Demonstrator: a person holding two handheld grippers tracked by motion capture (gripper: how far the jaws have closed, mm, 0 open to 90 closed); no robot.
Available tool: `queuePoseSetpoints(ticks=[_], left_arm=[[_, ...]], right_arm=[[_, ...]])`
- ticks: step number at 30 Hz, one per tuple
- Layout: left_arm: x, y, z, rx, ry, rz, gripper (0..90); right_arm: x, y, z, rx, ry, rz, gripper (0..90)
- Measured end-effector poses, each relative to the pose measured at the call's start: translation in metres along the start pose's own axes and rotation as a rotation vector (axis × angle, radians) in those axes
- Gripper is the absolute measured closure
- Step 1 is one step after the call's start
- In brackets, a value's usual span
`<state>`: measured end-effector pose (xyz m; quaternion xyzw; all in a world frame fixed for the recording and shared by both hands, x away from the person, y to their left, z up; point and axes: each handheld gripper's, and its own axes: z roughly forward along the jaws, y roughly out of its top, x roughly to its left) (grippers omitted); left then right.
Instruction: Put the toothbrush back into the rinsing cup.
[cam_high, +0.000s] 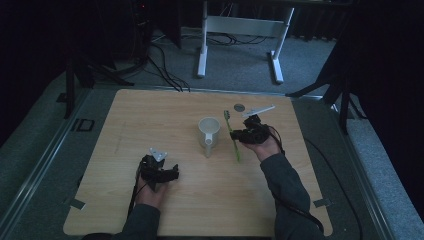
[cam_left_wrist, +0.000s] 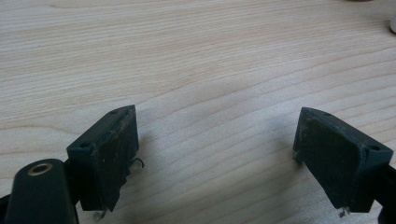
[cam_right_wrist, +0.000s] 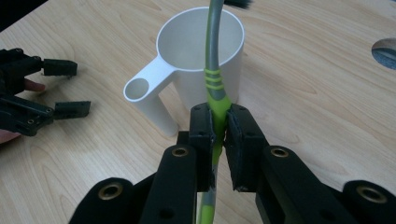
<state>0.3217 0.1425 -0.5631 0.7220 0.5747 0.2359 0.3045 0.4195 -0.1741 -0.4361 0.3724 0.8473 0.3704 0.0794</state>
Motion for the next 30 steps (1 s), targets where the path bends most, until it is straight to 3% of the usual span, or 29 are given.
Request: queuePoseSetpoints(ticks=[21,30], left_arm=[[0.0001,0.0,-0.0001,0.001,0.001,0.002,14.6],[0.0001,0.0,-0.0001,0.001,0.0,0.002,14.6]], right_arm=[[0.003,0.0022,0.002,-0.085,0.054,0.035,81.0],[0.0049,0.0031,0.0018,-0.117,0.052,0.037,81.1]])
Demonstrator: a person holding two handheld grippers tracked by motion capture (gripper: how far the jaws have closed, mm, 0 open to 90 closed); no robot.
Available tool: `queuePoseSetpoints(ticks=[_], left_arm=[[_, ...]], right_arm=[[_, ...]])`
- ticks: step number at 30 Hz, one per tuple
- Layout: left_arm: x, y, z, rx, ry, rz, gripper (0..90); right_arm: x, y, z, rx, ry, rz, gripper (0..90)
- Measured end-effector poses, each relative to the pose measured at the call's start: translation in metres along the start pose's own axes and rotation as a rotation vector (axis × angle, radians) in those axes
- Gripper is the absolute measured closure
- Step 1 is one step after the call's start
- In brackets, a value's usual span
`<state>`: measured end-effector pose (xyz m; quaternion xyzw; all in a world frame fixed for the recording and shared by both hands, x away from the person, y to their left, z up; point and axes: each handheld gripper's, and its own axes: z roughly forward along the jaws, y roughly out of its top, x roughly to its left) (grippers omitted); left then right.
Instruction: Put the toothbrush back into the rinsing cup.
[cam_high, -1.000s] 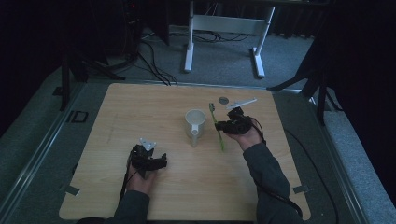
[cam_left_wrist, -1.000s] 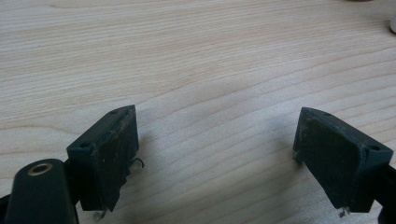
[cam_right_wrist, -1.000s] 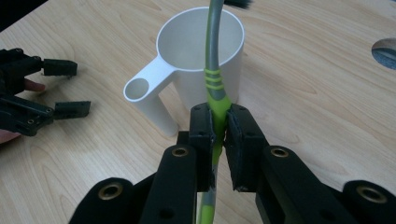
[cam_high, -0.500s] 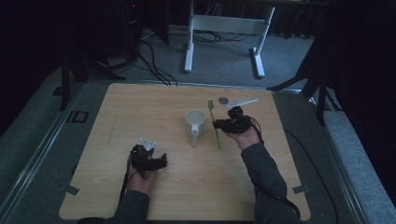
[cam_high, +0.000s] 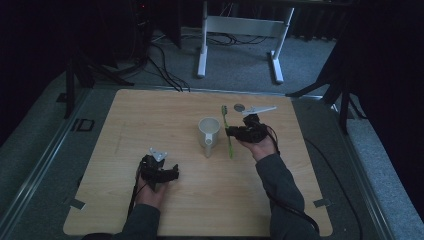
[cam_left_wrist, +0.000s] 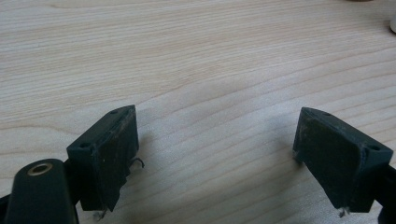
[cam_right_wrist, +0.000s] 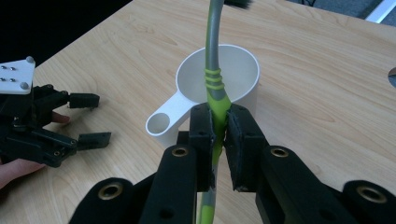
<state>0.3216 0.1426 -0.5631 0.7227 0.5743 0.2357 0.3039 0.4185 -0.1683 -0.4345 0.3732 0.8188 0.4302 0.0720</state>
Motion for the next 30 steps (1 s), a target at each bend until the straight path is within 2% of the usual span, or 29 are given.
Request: queuePoseSetpoints(ticks=[22,30], left_arm=[[0.0,0.0,0.0,0.0,0.0,0.001,14.6],[0.0,0.0,0.0,0.0,0.0,0.001,14.6]], right_arm=[[0.0025,0.0025,-0.004,-0.094,-0.033,0.024,81.1],[0.0043,0.0022,-0.002,-0.114,-0.034,0.011,81.0]])
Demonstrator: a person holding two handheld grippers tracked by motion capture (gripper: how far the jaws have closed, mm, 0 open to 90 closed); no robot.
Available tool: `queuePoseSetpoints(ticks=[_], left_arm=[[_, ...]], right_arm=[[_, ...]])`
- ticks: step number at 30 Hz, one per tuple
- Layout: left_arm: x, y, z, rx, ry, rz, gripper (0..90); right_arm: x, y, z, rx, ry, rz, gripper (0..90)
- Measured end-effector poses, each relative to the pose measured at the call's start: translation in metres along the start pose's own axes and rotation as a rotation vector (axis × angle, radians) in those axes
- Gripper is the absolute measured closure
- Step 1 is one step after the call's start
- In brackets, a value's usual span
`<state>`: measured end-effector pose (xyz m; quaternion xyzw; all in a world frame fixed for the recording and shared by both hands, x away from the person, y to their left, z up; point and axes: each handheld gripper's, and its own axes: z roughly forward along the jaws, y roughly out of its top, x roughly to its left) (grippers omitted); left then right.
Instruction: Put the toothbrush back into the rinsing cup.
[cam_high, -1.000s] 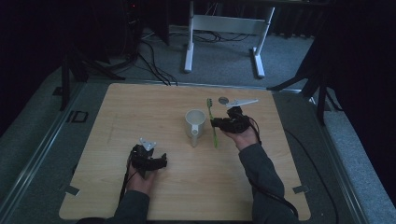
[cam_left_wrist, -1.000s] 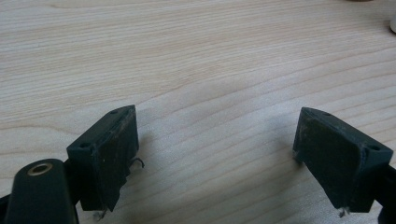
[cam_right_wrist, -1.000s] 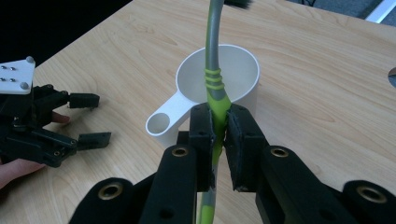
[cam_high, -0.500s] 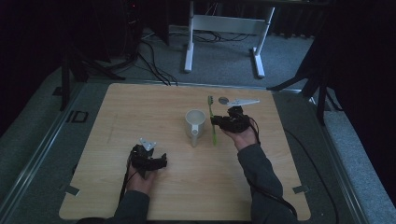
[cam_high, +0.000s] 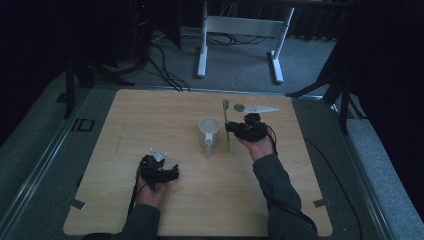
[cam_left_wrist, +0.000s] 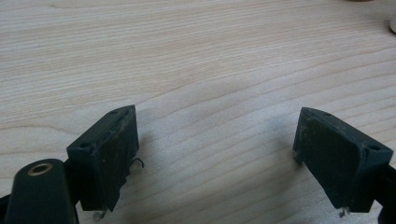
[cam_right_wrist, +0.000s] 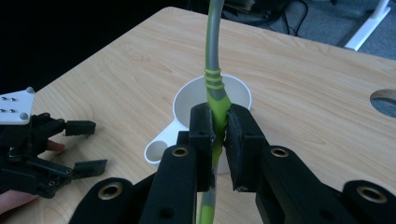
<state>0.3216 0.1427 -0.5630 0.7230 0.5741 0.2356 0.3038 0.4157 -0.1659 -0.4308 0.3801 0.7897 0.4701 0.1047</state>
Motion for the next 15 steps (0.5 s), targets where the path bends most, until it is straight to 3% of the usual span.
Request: queuePoseSetpoints(ticks=[15], left_arm=[[0.0,0.0,0.0,0.0,0.0,0.0,14.6]], right_arm=[[0.0015,0.0007,0.0002,-0.024,-0.005,-0.014,81.0]])
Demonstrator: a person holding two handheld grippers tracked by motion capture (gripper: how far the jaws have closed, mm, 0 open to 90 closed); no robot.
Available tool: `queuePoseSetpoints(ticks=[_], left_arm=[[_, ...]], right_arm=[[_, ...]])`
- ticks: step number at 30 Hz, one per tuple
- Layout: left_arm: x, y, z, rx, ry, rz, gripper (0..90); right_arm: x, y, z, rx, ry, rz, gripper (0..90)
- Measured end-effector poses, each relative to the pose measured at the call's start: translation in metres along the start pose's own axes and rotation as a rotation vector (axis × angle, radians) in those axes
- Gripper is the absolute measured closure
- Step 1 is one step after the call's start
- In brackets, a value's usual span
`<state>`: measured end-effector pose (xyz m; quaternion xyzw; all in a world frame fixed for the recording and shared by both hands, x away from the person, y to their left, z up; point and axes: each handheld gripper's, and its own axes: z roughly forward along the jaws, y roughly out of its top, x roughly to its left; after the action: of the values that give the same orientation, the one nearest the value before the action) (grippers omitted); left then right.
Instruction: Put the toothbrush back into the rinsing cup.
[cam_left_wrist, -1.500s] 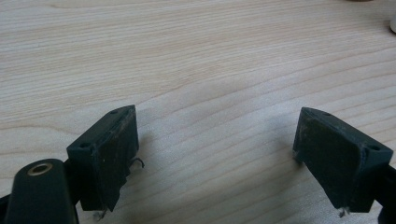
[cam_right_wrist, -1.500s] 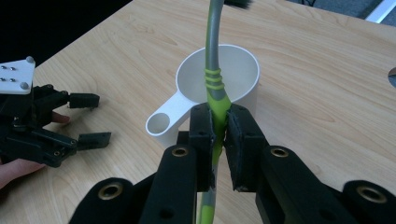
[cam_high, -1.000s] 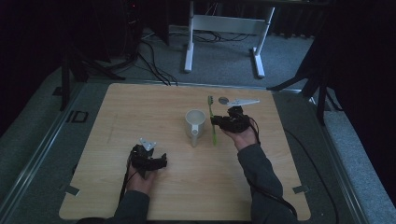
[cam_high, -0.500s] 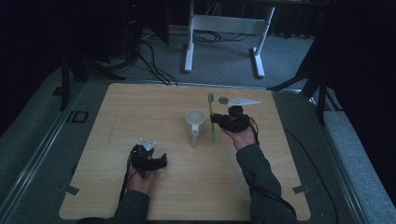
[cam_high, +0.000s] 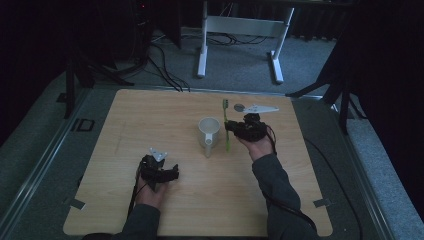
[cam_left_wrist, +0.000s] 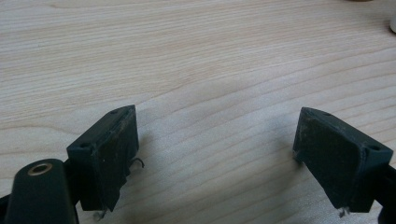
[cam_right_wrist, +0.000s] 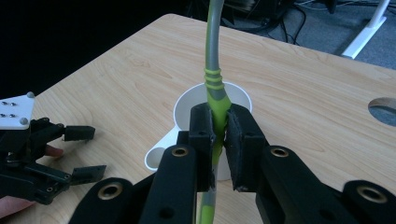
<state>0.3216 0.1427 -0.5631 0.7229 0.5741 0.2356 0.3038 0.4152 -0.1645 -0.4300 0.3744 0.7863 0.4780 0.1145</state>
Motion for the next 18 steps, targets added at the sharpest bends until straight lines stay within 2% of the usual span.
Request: queuePoseSetpoints(ticks=[18], left_arm=[[0.0,0.0,0.0,0.0,0.0,0.0,14.6]], right_arm=[[0.0019,0.0015,-0.0012,-0.055,-0.01,-0.004,81.0]])
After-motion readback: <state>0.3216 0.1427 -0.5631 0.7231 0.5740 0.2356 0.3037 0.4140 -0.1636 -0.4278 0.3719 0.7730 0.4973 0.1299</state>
